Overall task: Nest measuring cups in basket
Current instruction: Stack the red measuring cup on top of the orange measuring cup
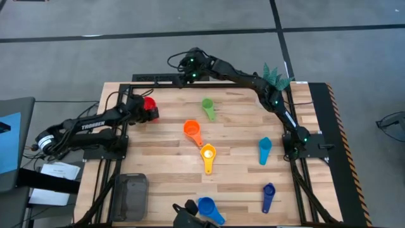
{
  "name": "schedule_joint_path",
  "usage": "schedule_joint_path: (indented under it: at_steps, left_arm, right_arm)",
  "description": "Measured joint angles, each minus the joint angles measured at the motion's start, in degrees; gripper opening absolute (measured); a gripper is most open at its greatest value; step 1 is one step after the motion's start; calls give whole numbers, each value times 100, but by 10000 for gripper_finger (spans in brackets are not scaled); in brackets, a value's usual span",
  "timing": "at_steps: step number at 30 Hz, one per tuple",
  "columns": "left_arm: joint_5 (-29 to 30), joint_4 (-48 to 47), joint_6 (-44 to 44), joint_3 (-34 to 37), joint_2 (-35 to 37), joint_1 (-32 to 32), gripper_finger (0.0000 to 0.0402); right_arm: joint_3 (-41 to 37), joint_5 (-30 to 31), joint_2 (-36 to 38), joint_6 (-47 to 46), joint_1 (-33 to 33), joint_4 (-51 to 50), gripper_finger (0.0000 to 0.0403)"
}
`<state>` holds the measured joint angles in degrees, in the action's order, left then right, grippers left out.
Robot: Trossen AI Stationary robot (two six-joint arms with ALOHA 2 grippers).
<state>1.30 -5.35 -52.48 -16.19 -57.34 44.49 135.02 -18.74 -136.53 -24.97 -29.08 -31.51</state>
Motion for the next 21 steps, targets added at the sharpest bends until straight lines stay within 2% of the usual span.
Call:
schedule_joint_path:
  at_steps: [1, 3, 9, 12, 16, 21]
  left_arm:
    - [3, 100, 45, 0, -60, 0, 29]
    - [1, 259, 99, 2, -172, 0, 10]
    - [-364, 1035, 346, 2, -164, 0, 2]
    - [-724, 1549, 816, 2, 69, -34, 1]
    - [-1230, 2140, 1386, 2, 416, -209, 1]
    - [-1280, 2672, 1479, 2, 685, -568, 0]
  right_arm:
    - [0, -35, 0, 0, 0, 0, 276]
    - [0, -88, 0, 0, 0, -18, 276]
    - [-9, -91, 71, 263, -3, -594, 276]
    - [-15, -182, 247, 558, -4, -1130, 276]
    - [-9, -200, 436, 593, 51, -1204, 276]
    - [-11, 47, 486, 520, 226, -1160, 276]
